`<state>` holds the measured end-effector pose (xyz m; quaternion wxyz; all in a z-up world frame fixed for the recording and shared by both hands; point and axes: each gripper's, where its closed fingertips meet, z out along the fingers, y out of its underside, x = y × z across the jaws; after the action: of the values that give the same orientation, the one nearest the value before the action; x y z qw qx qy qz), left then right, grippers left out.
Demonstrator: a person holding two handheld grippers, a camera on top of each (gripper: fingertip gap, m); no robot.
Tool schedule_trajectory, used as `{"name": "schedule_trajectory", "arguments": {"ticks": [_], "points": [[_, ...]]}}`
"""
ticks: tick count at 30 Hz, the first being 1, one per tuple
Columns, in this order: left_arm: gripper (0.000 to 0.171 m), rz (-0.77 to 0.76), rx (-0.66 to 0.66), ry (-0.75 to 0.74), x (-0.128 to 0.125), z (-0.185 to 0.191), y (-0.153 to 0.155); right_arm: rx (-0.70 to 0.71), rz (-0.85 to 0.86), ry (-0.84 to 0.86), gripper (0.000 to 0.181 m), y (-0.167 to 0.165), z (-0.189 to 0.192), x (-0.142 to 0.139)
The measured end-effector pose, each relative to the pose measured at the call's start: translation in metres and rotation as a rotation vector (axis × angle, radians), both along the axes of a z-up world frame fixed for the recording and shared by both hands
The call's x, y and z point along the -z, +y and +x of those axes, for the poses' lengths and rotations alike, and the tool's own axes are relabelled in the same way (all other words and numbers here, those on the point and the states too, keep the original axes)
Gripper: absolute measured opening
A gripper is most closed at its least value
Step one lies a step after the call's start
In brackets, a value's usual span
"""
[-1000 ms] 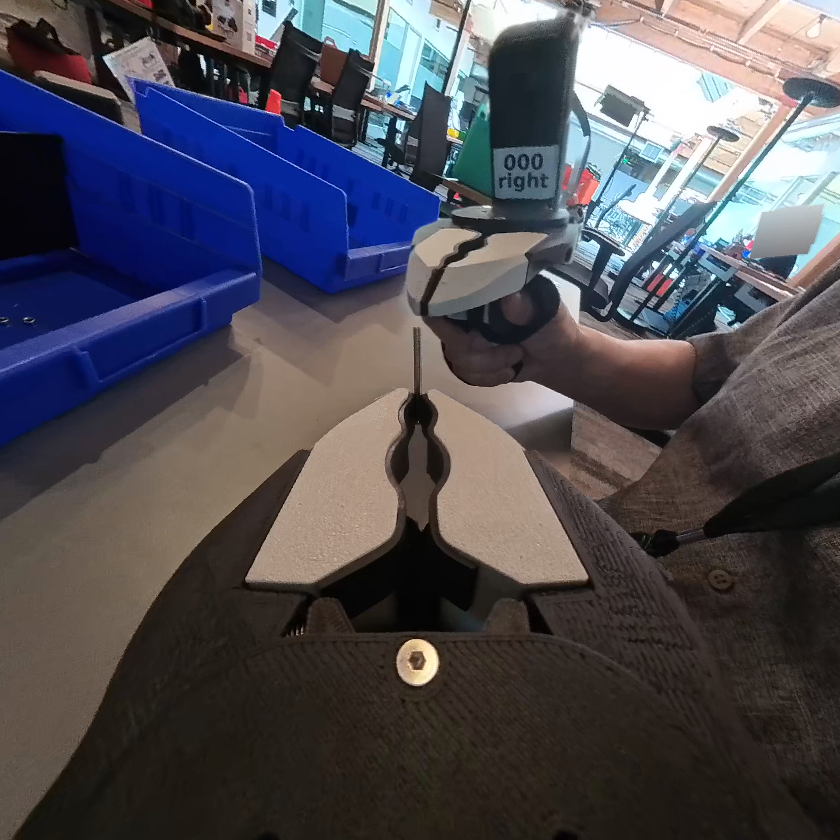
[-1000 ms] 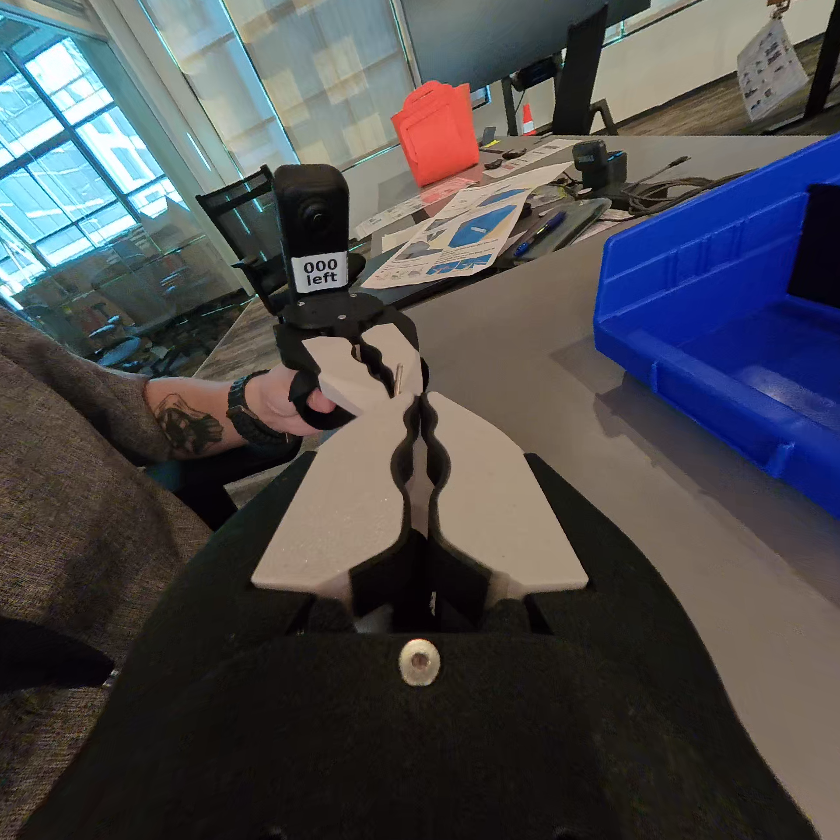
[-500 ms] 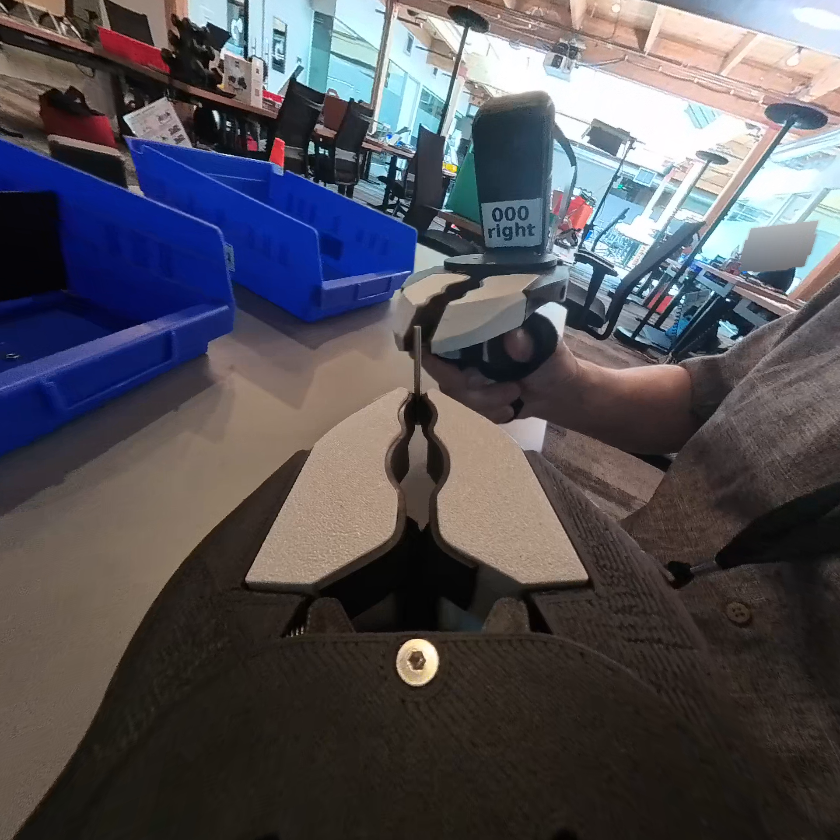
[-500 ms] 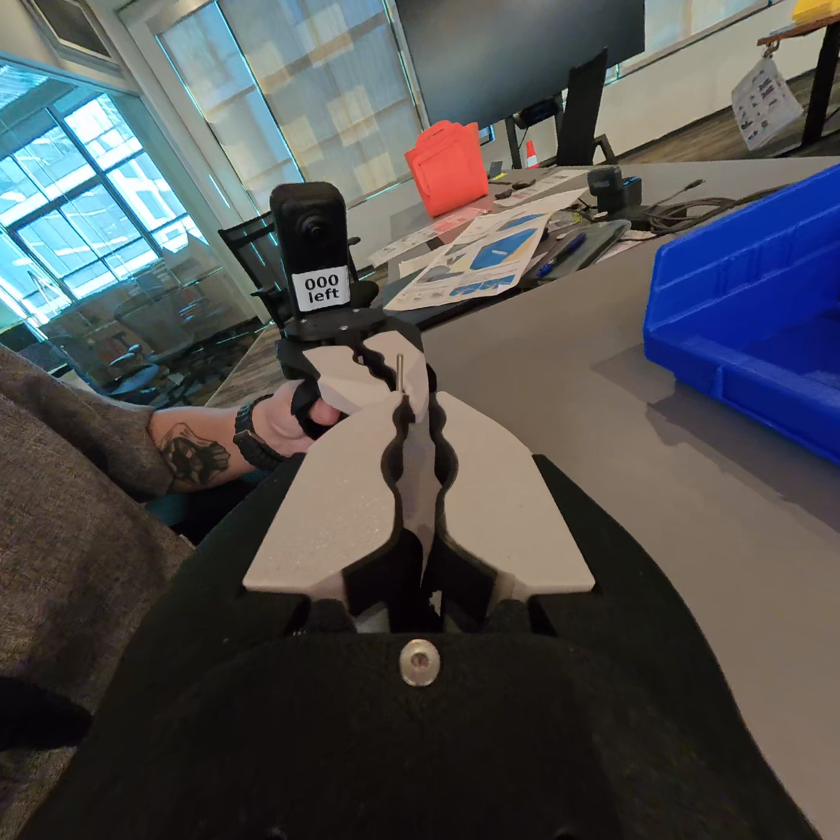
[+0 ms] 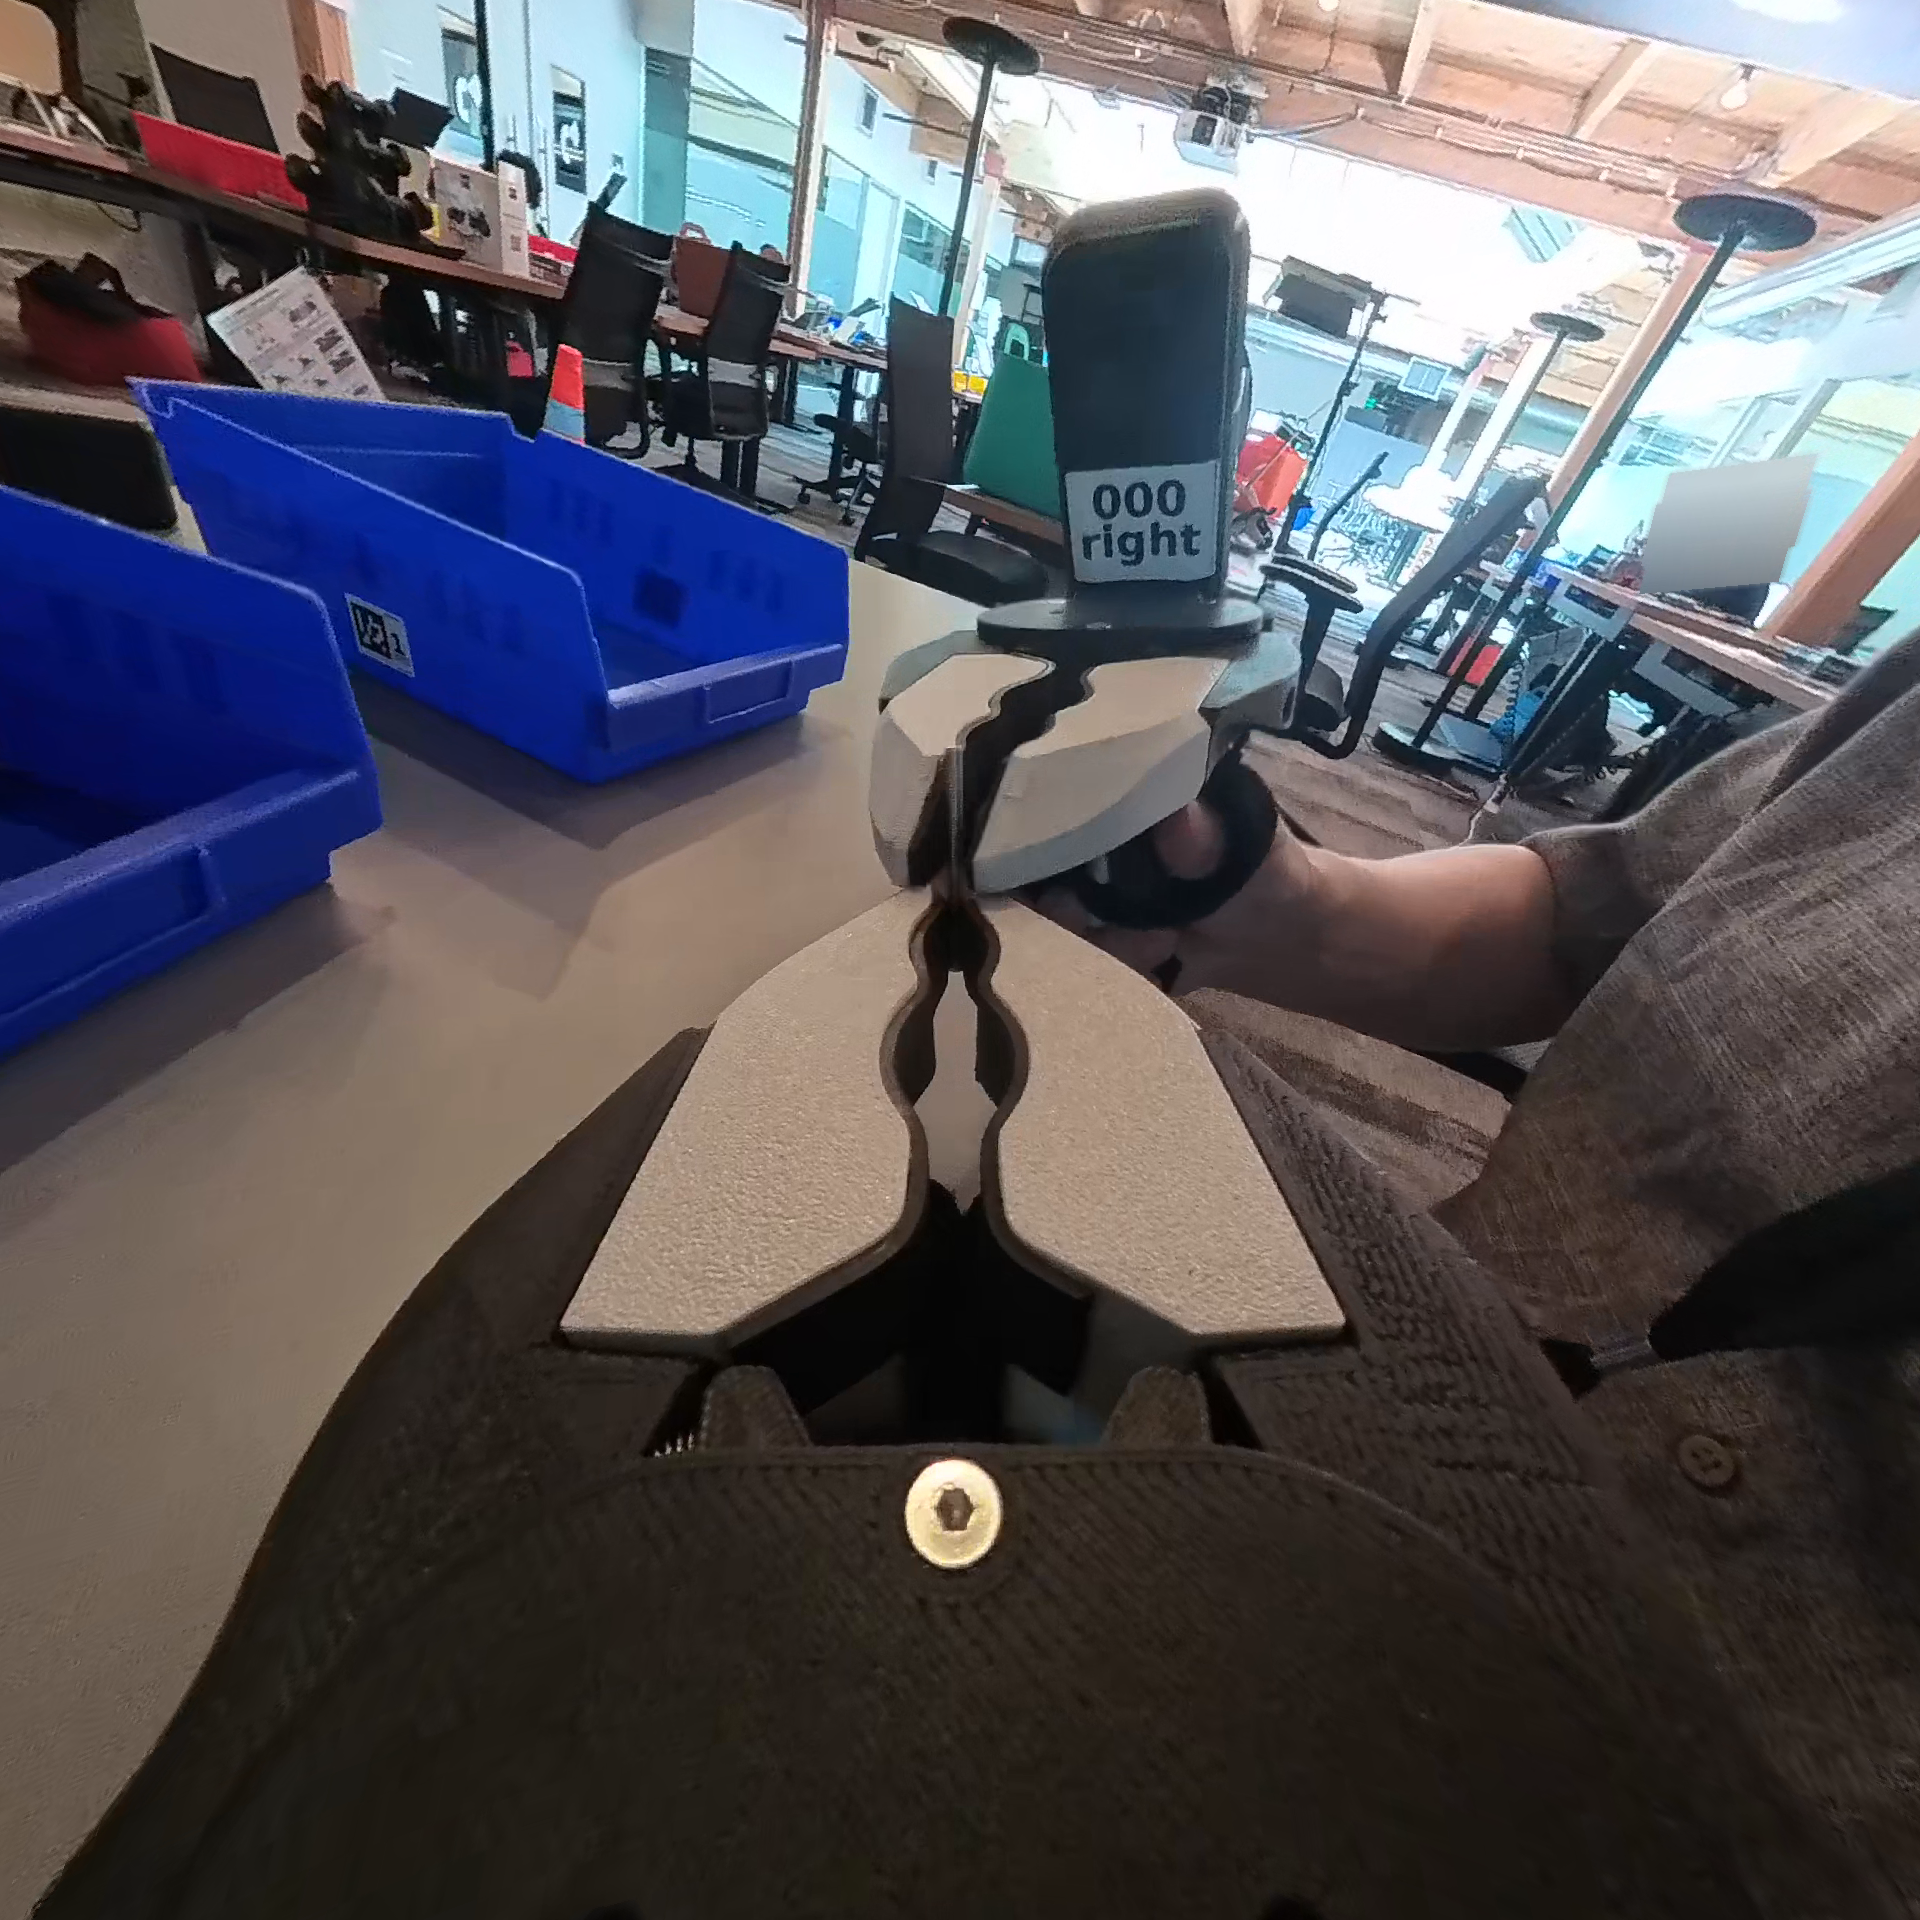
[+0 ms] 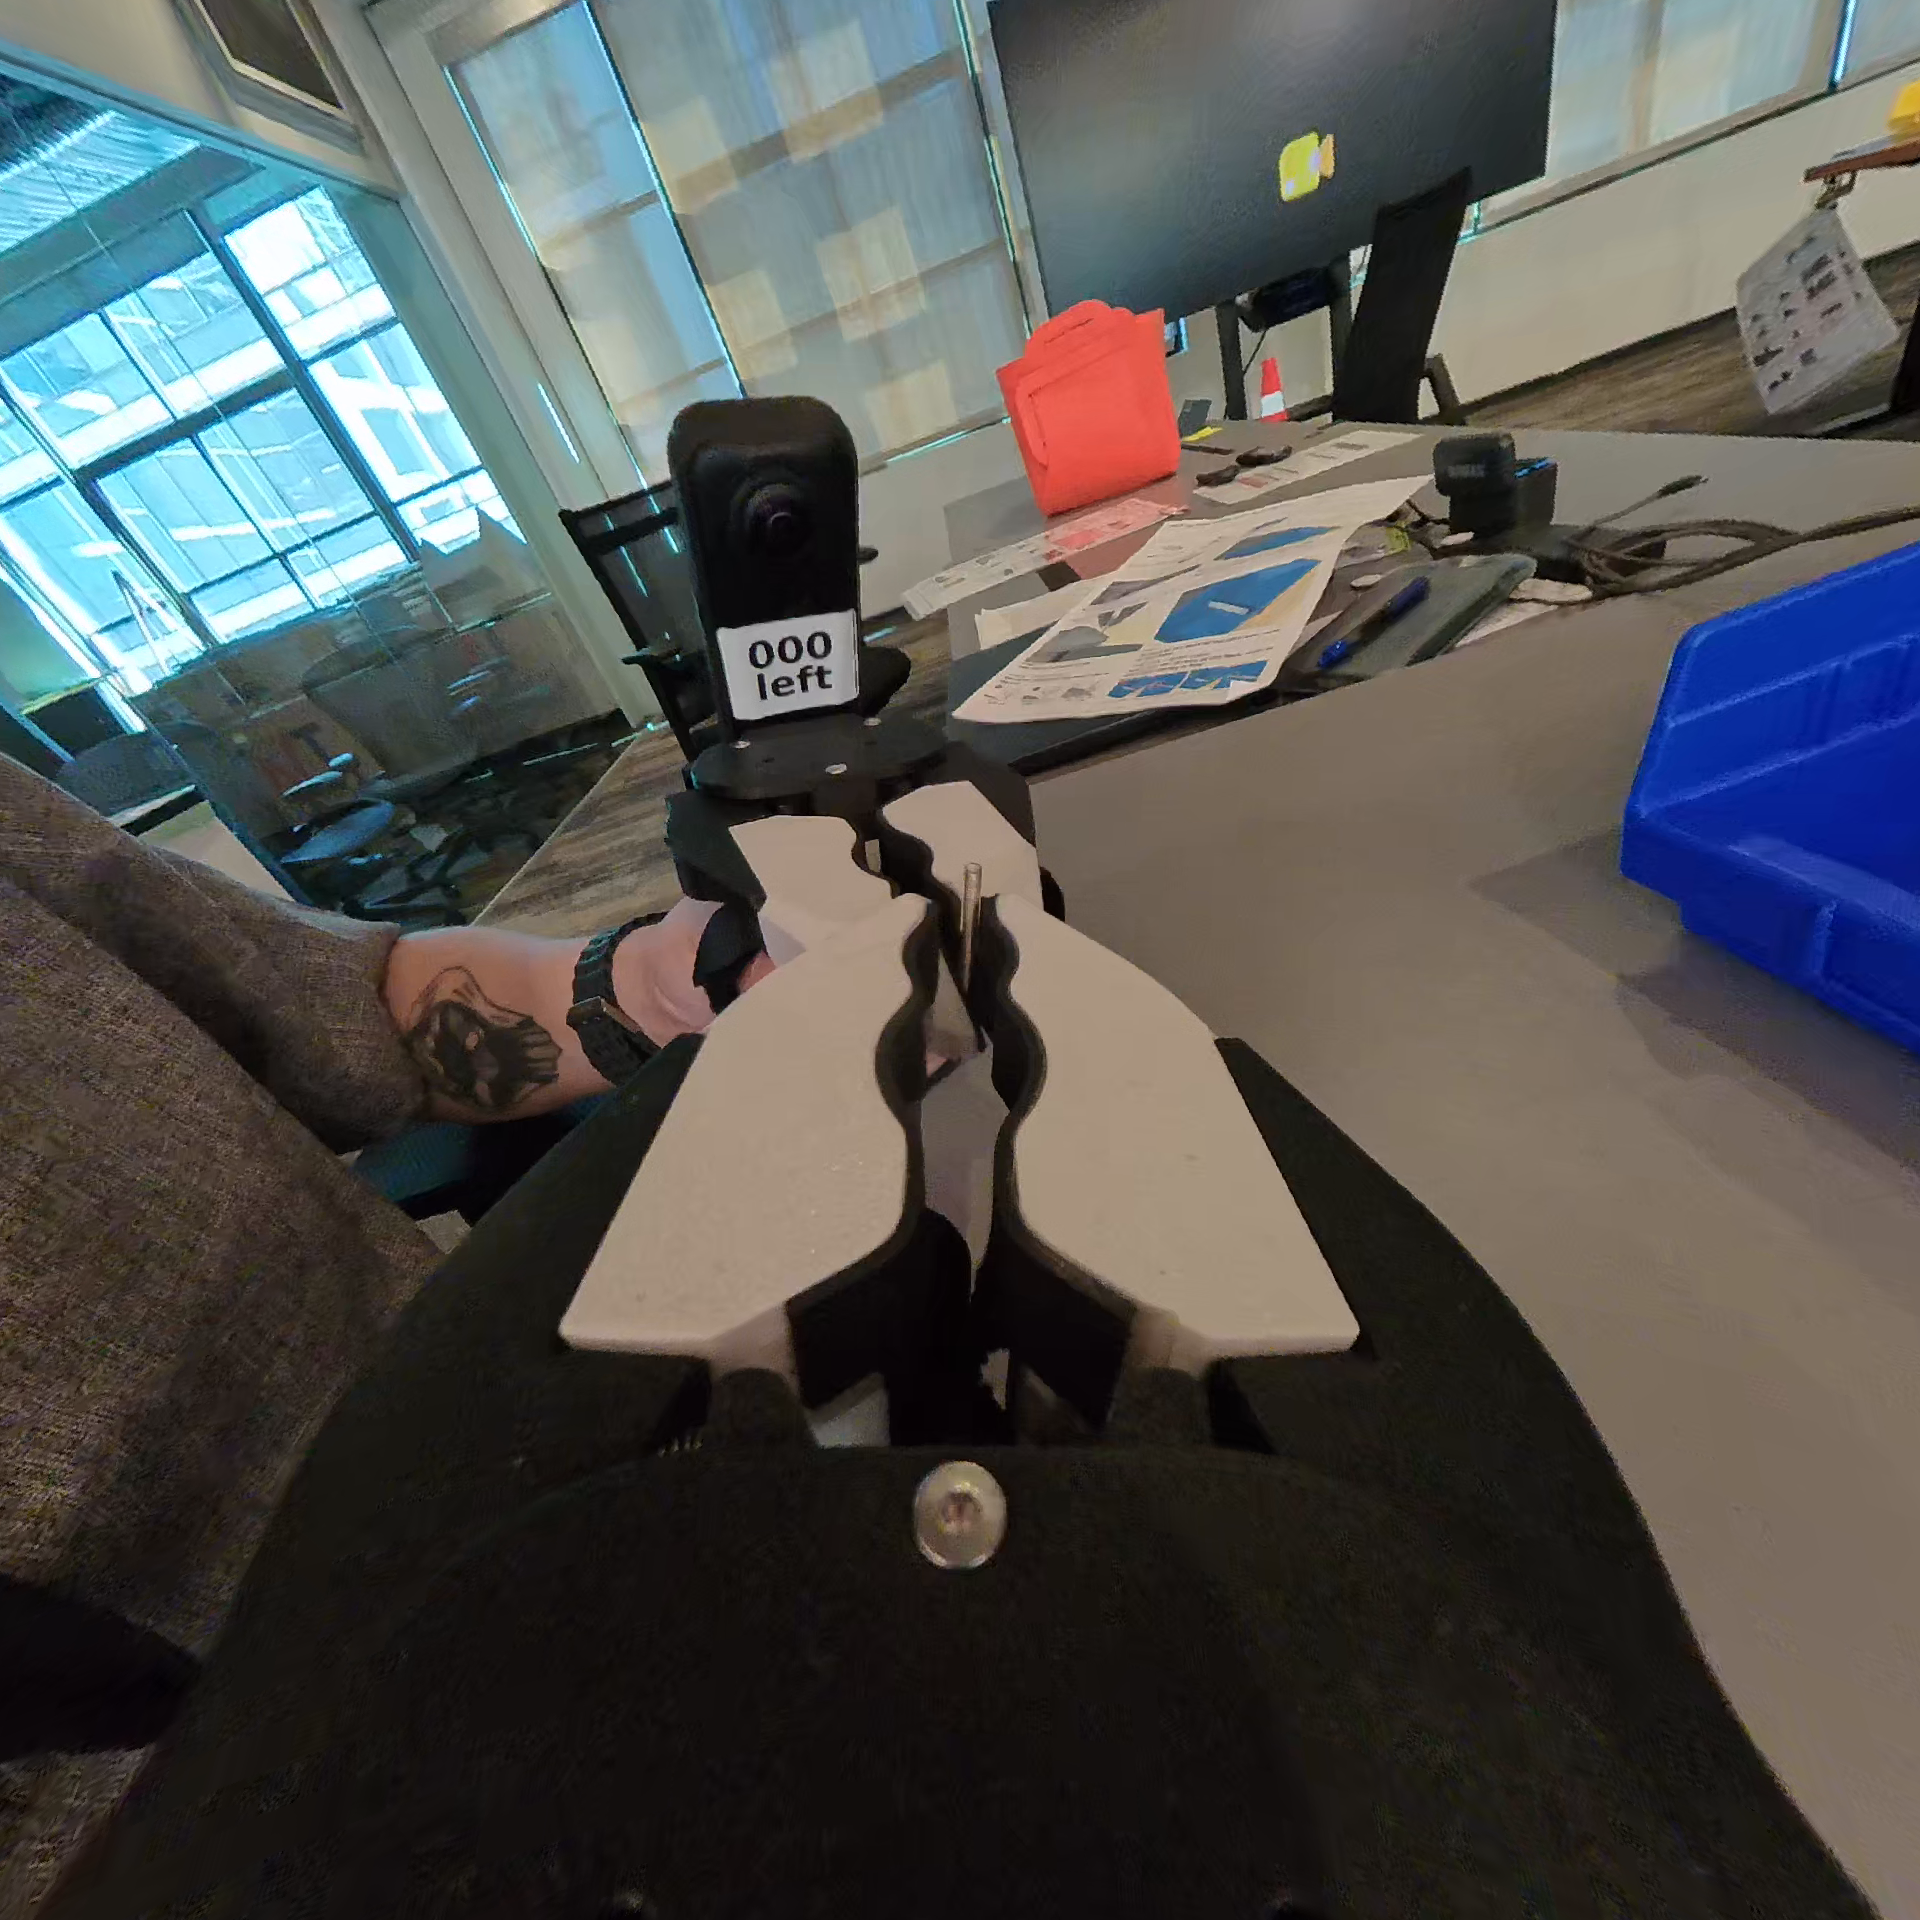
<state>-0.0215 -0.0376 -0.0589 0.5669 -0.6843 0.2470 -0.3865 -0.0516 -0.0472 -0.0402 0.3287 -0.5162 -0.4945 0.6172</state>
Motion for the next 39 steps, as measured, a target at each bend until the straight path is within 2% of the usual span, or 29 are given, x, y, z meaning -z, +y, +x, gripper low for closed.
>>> {"name": "schedule_trajectory", "arguments": {"ticks": [9,21,39], "points": [[0.002,0.016,0.005,0.013,-0.005,0.003,0.006,0.021,-0.011,0.023,0.002,0.008,0.004,-0.005],[0.002,-0.018,0.123,0.073,-0.02,0.005,0.017,0.061,-0.088,0.083,0.002,0.023,0.005,-0.021],[0.003,-0.002,0.174,0.126,-0.048,0.026,-0.014,0.065,-0.16,0.183,0.002,-0.005,0.028,-0.05]]}}
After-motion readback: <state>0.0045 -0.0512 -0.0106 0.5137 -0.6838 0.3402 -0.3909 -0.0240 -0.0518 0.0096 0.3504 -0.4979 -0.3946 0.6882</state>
